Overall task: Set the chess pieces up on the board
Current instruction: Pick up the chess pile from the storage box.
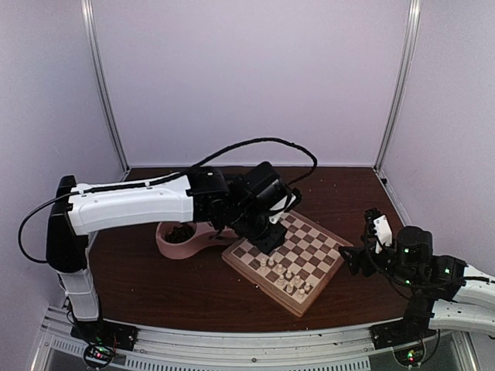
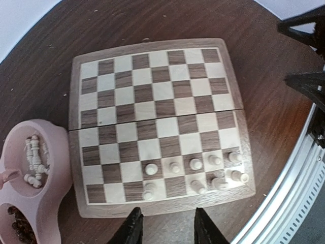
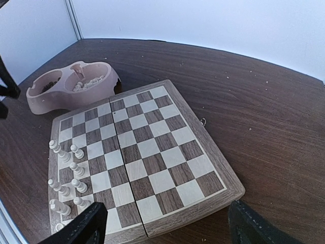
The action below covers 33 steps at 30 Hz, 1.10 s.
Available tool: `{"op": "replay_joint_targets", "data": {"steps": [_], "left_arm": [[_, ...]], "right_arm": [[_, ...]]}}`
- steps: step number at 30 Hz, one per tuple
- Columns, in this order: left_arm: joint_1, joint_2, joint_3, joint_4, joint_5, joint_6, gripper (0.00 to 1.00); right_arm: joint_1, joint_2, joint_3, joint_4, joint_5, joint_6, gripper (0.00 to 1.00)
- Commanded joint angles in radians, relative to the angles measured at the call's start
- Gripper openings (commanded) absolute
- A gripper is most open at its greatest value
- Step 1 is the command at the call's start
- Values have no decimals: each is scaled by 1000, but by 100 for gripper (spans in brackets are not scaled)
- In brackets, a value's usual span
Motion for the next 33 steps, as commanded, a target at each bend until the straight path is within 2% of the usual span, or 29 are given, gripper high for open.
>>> {"op": "replay_joint_targets", "data": {"steps": [1,5,9,14,17,24,33], "left_arm": [[84,-93,-49,-27,-31,23,38],[162,-139,-93,-40,-44,26,47],[226,-166,-119,-54,-104,28,68],[325,-134,-112,-67,-89,47,71],[377,-91,-93,-70,-63,63,64],[463,48,-20,-78,0,86,37],[526,191,65,-81,41,105,32]], "right_arm": [[-4,-1,4,15,15,-5,85],[-4,-4,4,15,13,-5,85],[-4,-3,5,17,10,-7,85],[-4,-2,3,19,8,-8,85],[-4,0,4,21,8,-8,85],[-5,13,6,21,8,-8,85],[-4,13,6,24,9,-10,85]]}}
